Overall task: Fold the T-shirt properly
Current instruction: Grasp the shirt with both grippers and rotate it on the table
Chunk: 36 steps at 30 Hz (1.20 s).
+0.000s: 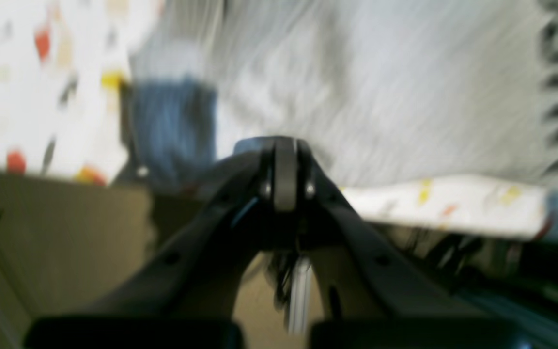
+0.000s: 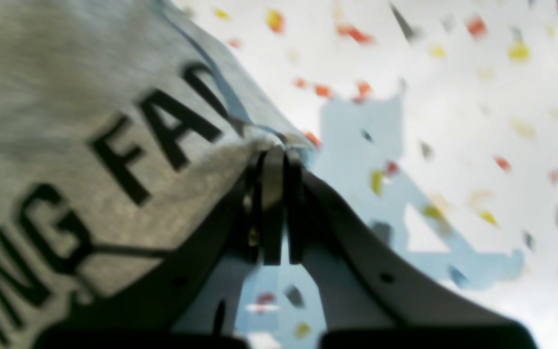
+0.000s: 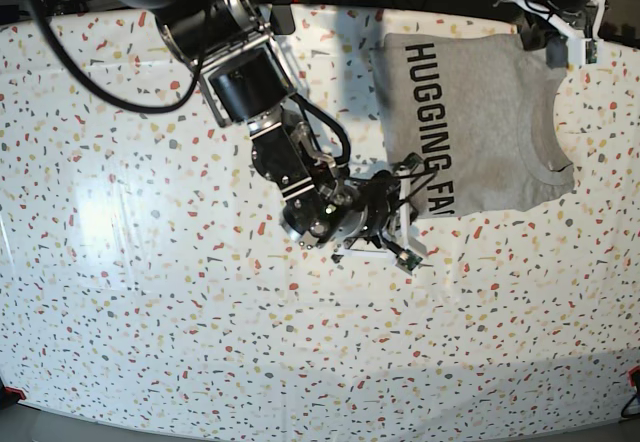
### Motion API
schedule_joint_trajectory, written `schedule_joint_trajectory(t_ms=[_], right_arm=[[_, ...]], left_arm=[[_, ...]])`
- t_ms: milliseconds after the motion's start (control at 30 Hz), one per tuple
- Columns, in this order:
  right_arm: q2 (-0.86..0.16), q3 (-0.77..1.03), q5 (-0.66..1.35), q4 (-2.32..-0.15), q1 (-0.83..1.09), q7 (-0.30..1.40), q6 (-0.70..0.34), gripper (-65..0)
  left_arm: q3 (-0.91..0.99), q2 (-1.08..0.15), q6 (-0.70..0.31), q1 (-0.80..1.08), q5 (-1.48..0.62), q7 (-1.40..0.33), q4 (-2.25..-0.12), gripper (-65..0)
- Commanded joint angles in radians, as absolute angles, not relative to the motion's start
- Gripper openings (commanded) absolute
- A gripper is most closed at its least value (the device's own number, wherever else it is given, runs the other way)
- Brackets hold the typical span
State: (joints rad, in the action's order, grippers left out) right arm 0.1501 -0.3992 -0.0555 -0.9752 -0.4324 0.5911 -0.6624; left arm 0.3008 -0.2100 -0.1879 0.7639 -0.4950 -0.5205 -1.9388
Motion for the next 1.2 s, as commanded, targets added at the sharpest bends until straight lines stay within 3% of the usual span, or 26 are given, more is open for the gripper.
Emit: schedule_joint_trajectory(t_ms=[0, 133, 333, 600, 767, 1000, 1167], right_arm=[[0.157, -0.398, -0.085, -0.986, -0.454, 0.612, -0.666, -65.0], [0.123, -0.398, -0.146, -0.989, -0.449, 0.629, -0.665, -65.0], [0.033, -0.398, -0.065, -1.032, -0.422, 0.659, -0.666, -65.0], [-0.100, -0.398, 0.005, -1.347, -0.256, 0.698, -0.666, -65.0], [-0.153, -0.398, 0.004, -1.519, -0.105, 0.706, -0.665, -65.0], [-0.163, -0.392, 0.004, -1.704, 0.092, 0.685, -0.665, -65.0], [-0.157, -0.392, 0.005, -1.781, 0.180, 0.639, -0.665, -65.0]], left_arm=[[0.307, -0.218, -0.188, 0.756, -0.499, -0.498, -1.932, -65.0], [0.306, -0.214, -0.187, 0.686, -0.499, -0.500, -1.843, -65.0], [0.306, -0.214, -0.197, 0.572, -0.441, -0.500, -1.727, -65.0], [0.306, -0.214, -0.203, 0.440, -0.329, -0.499, -1.648, -65.0], [0.306, -0.214, -0.280, 0.352, -0.314, -0.499, -1.605, -65.0], [0.306, -0.213, -0.395, 0.244, -0.315, -0.492, -1.544, -65.0], [0.305, -0.213, -0.401, 0.177, -0.327, -0.492, -1.544, -65.0]])
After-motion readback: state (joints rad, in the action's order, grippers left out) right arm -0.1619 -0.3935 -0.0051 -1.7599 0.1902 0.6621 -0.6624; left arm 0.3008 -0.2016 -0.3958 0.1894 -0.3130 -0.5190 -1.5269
